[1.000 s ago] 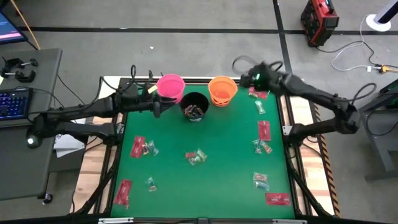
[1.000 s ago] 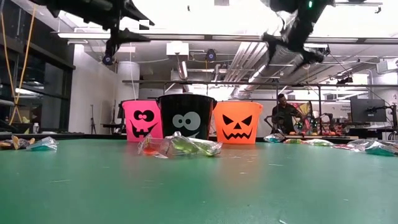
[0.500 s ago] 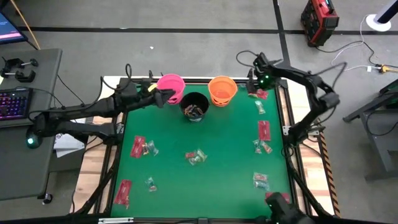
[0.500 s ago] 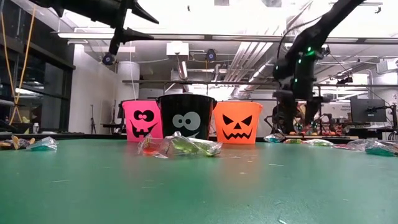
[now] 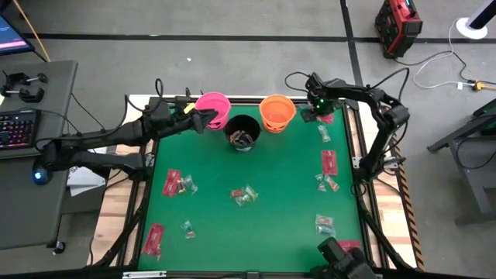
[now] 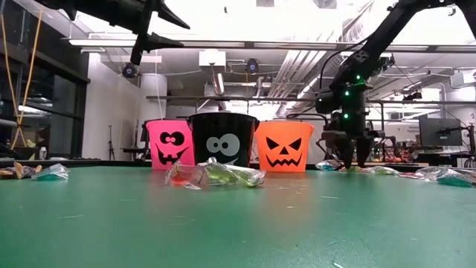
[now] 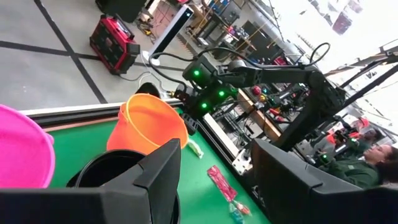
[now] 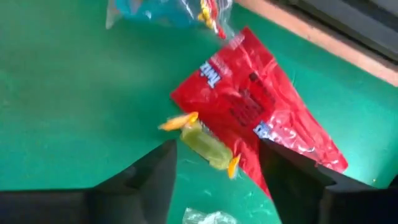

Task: Sort candy by brand, put in halloween buckets
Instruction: Put the green candy into the black bucket

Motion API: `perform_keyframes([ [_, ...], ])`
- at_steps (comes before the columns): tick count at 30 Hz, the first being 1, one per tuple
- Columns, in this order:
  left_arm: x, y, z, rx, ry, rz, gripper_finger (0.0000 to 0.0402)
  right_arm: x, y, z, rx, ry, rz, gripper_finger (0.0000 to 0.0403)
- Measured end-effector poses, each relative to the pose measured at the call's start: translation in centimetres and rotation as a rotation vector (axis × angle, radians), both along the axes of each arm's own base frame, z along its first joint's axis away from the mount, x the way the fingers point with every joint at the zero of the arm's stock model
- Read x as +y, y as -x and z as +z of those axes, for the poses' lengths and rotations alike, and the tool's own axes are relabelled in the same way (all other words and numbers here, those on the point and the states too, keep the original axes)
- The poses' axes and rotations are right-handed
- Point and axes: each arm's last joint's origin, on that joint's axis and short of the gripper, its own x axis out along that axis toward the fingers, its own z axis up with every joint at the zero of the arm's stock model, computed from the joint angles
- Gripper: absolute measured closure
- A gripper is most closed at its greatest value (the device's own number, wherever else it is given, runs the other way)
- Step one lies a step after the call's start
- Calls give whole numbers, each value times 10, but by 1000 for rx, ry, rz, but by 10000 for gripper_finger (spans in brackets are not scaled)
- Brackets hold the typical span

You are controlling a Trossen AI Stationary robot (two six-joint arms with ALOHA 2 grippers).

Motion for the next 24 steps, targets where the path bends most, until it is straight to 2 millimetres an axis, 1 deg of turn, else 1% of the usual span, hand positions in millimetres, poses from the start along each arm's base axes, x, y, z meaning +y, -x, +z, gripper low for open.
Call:
perform_keyframes([
  [4,0,0,0,5,2,0,216,1,-2,0,-15,-14,53,230],
  [8,0,0,-1,11,-6,-2,216,4,-6,0,-11,-12,130,253],
  [12,0,0,-1,16,-11,-9,216,6,-11,-2,-1,-10,173,257],
  [20,0,0,-1,16,-11,-14,216,5,-14,-13,17,-42,171,261],
  [22,-1,0,-1,15,-8,-32,216,7,-16,-13,19,-43,179,276],
  [24,-1,0,-1,15,-9,-41,216,11,-17,-10,23,-46,190,310],
])
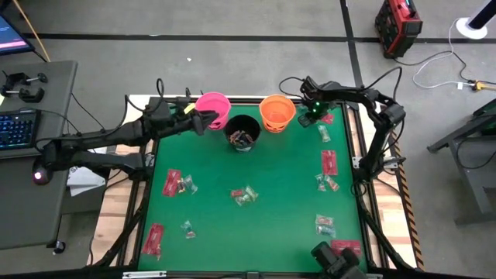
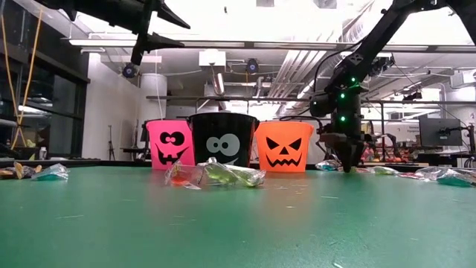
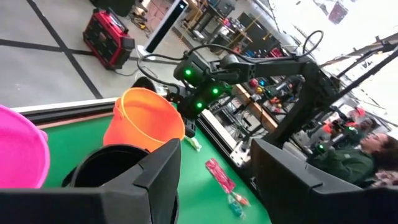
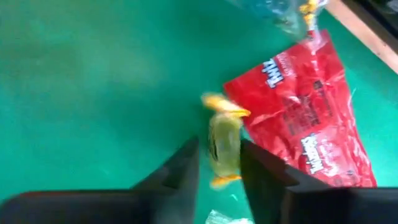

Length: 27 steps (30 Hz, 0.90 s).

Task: Sort candy by brand, put in halloween buckets
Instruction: Put the green candy into the black bucket

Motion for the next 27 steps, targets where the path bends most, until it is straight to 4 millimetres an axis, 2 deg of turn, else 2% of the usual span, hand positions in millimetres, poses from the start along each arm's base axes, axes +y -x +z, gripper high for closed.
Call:
perform_keyframes([
  [2,0,0,0,-1,2,-14,216,5,0,6,6,-3,22,364],
  [4,-1,0,0,-3,1,-15,216,12,2,19,1,6,49,384],
  [9,-1,0,1,-6,-6,-15,216,32,8,65,-79,82,52,379],
  [12,-1,0,1,-4,-10,-16,216,50,11,99,-213,148,32,394],
  [16,0,1,1,7,-33,-11,216,74,6,139,-467,240,19,387],
  [18,0,1,1,15,-49,4,216,85,-6,151,-608,245,50,388],
  [21,1,1,1,27,-73,29,216,103,-32,157,-740,236,126,392],
  [27,1,1,2,31,-92,37,216,139,-105,141,-929,211,277,387],
])
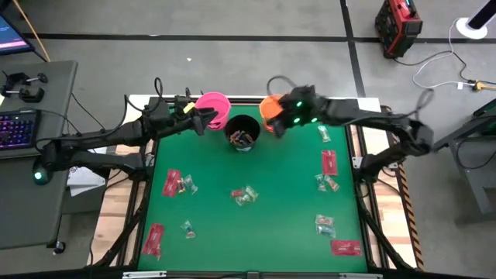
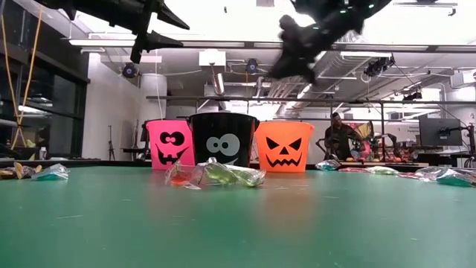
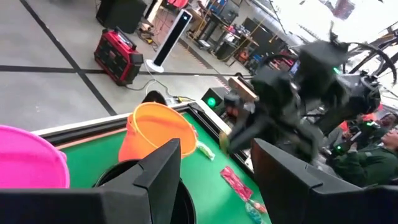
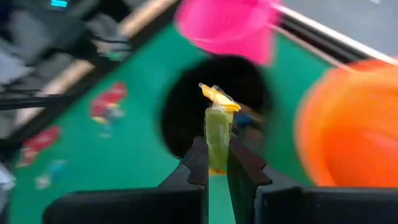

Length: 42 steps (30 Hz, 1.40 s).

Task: Sort candy by brand, put in halloween buckets
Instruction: Put the green candy into the black bucket, then put the red candy into the black bucket

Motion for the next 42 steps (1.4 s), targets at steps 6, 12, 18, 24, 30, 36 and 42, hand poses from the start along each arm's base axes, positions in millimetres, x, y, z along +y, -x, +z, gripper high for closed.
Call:
perform_keyframes([
  [6,-1,0,0,-7,9,-20,216,16,-53,-31,-134,-41,29,383],
  [12,-4,4,4,-27,10,-91,216,16,-67,-42,-86,-68,-10,370],
  [18,-6,11,8,-40,6,-97,216,16,-68,-40,-68,-47,0,261],
  [24,-9,17,10,-36,8,-96,216,15,-67,-40,-67,-55,3,143],
  [30,-17,20,-15,141,283,-108,216,2,-51,-16,-121,-37,-1,116],
  [36,-58,21,-56,476,706,-122,216,-13,-22,6,-90,21,-36,123],
  [42,-110,18,-81,645,908,10,216,-25,-6,10,-49,41,-65,124],
])
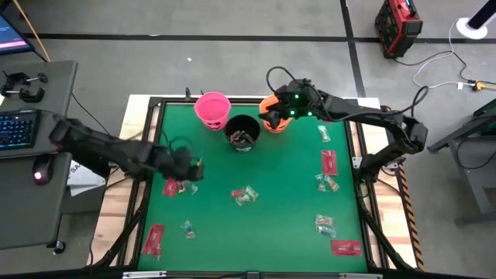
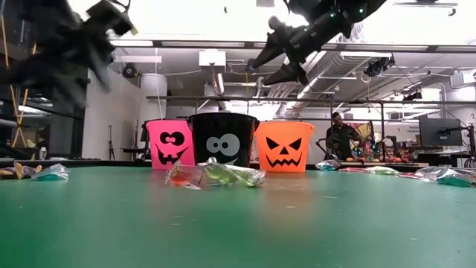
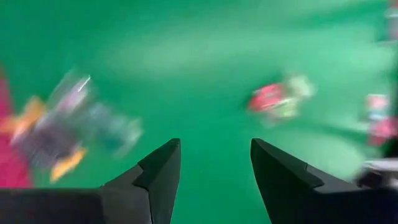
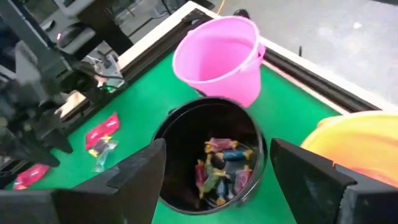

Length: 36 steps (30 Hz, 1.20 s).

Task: Sort candy by brand, put in halloween buckets
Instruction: Put the red candy into the black bucket

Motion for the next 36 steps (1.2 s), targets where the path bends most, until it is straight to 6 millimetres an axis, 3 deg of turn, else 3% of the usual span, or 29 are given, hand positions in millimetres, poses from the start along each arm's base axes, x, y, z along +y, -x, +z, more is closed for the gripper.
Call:
perform_keyframes([
  [4,-19,3,-19,183,39,69,216,-5,2,-1,7,2,-12,125],
  [9,-24,7,-33,320,-8,177,216,-8,4,-1,18,23,-9,125],
  [22,-19,-3,-55,452,-71,249,216,-12,6,-2,24,30,-18,125],
  [36,-21,-14,-69,457,-79,283,216,-12,6,-2,29,27,-18,124],
])
